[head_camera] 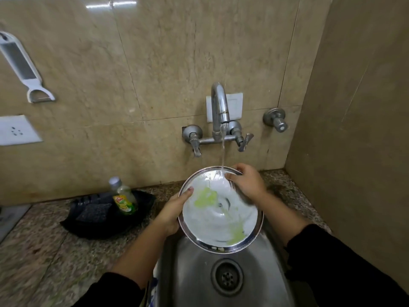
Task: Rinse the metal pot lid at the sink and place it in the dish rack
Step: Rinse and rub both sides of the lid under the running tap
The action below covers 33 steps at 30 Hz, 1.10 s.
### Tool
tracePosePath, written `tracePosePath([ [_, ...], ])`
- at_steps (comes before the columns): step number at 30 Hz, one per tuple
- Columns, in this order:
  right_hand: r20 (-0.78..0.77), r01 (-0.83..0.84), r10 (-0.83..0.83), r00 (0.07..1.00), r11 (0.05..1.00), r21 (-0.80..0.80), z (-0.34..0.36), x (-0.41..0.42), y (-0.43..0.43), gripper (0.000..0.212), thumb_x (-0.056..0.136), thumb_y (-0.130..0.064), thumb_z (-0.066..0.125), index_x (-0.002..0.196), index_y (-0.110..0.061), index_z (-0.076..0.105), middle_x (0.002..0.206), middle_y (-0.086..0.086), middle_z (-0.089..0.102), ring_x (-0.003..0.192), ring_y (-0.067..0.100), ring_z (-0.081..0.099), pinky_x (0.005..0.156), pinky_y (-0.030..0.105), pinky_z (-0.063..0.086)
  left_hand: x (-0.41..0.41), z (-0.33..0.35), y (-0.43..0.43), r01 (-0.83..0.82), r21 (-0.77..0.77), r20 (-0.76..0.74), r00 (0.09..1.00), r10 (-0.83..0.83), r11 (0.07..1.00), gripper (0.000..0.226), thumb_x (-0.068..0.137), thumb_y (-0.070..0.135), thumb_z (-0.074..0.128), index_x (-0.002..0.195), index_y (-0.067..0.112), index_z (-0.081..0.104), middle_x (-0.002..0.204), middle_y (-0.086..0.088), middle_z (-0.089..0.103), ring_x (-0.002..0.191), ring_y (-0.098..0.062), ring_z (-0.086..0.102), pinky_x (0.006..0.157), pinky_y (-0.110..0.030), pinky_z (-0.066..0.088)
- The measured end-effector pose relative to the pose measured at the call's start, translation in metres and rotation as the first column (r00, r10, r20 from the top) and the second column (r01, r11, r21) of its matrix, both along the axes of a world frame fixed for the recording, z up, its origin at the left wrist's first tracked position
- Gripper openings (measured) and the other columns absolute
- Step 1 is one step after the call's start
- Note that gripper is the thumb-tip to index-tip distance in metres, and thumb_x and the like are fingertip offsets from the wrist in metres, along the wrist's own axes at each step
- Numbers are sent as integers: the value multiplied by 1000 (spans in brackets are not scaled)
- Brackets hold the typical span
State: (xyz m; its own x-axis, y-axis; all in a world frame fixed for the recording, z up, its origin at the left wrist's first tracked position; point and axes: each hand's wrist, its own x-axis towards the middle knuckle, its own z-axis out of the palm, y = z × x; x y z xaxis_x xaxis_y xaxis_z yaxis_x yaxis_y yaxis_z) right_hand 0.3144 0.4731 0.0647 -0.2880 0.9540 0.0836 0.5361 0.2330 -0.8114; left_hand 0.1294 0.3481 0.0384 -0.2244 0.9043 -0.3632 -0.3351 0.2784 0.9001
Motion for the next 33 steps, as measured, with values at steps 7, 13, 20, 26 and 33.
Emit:
tracePosePath([
  [7, 639, -484, 166, 751, 797, 361, -20, -24, -42, 65, 94, -43, 19, 153, -21, 9, 162, 1, 7, 150, 19, 3, 120, 48, 5, 30, 0, 12, -102, -11, 94, 990, 102, 995, 45, 99, 42, 40, 109, 8, 68, 97, -12, 75, 81, -22, 73, 68, -32, 58],
  [13, 698, -636, 318, 642, 729, 253, -45, 28, -62, 65, 97, -55, 20, 153, -30, -5, 159, -11, -12, 147, 8, -14, 119, 33, -9, 17, -6, 15, -232, 50, 58, 972, 229, 971, 50, 97, 46, 42, 120, 7, 62, 110, -18, 70, 89, -27, 69, 66, -33, 58],
  [20, 570, -350, 99, 815, 869, 351, -25, -7, -30, 68, 99, -47, 27, 154, -16, 0, 162, 2, -5, 147, 13, -12, 122, 39, 0, 54, 5, 18, -219, 36, 63, 974, 216, 975, 42, 97, 41, 43, 109, 9, 67, 106, -17, 72, 86, -25, 71, 69, -32, 57],
  [26, 688, -727, 430, 585, 653, 210, -38, 21, -70, 63, 98, -54, 16, 152, -31, -8, 159, -13, -13, 146, 3, -16, 118, 28, -9, 31, 6, 17, -325, 12, 89, 942, 323, 946, 48, 97, 45, 43, 115, 6, 63, 106, -19, 70, 92, -30, 69, 66, -34, 58],
  [33, 605, -284, 22, 796, 896, 341, -34, 15, -14, 68, 97, -49, 19, 154, -15, 2, 162, 3, 0, 150, 20, -2, 122, 44, 5, 49, 3, 11, -202, 0, 112, 973, 200, 979, 37, 96, 36, 50, 111, 6, 66, 105, -19, 72, 87, -28, 71, 64, -33, 57],
])
